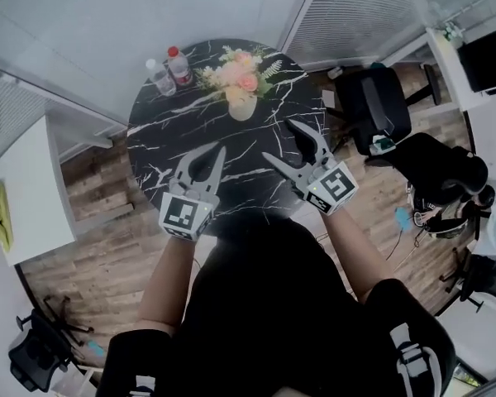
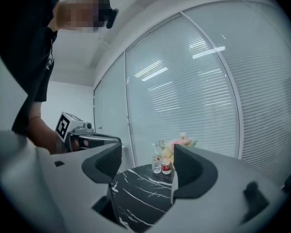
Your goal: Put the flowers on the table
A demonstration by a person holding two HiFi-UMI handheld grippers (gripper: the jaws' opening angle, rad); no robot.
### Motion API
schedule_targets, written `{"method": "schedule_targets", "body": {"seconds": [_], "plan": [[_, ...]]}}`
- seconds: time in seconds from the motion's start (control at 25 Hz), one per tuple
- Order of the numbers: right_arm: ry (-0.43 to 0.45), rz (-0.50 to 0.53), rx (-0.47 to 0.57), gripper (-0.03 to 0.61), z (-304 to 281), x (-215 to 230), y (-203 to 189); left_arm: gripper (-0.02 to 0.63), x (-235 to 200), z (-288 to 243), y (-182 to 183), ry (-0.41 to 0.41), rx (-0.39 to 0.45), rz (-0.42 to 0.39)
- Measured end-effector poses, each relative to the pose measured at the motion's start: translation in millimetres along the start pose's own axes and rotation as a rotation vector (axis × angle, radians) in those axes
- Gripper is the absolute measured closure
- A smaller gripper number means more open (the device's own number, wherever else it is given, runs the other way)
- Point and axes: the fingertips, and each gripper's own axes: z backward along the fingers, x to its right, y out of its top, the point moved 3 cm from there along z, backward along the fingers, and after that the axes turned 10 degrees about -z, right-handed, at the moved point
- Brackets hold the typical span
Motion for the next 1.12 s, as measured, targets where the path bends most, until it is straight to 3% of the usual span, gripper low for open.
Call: {"method": "schedule_targets", "body": {"seconds": [0.04, 0.16, 0.32, 0.48, 1.12], "plan": [[0.011, 0.002, 0.002, 0.241, 4.6, -8.7, 2.7, 0.603, 6.0, 2.3, 6.5, -0.014, 0.006, -0.007], [0.037, 0.019, -0.002, 0.397, 18.8, -31.6, 7.0, 0.603, 25.2, 9.8, 21.9, -0.055, 0.007, -0.020], [0.062, 0.036, -0.006, 0.532, 31.1, -54.1, 10.4, 0.603, 44.1, 19.8, 37.9, -0.088, 0.045, -0.054], [0.083, 0.034, 0.014, 0.558, 37.2, -68.0, 16.4, 0.603, 54.9, 29.6, 41.1, -0.113, 0.044, -0.061], [0.135, 0.058, 0.050, 0.558, 43.6, -81.8, 40.4, 0.603, 65.5, 35.4, 59.2, -0.111, 0.030, -0.088]]}}
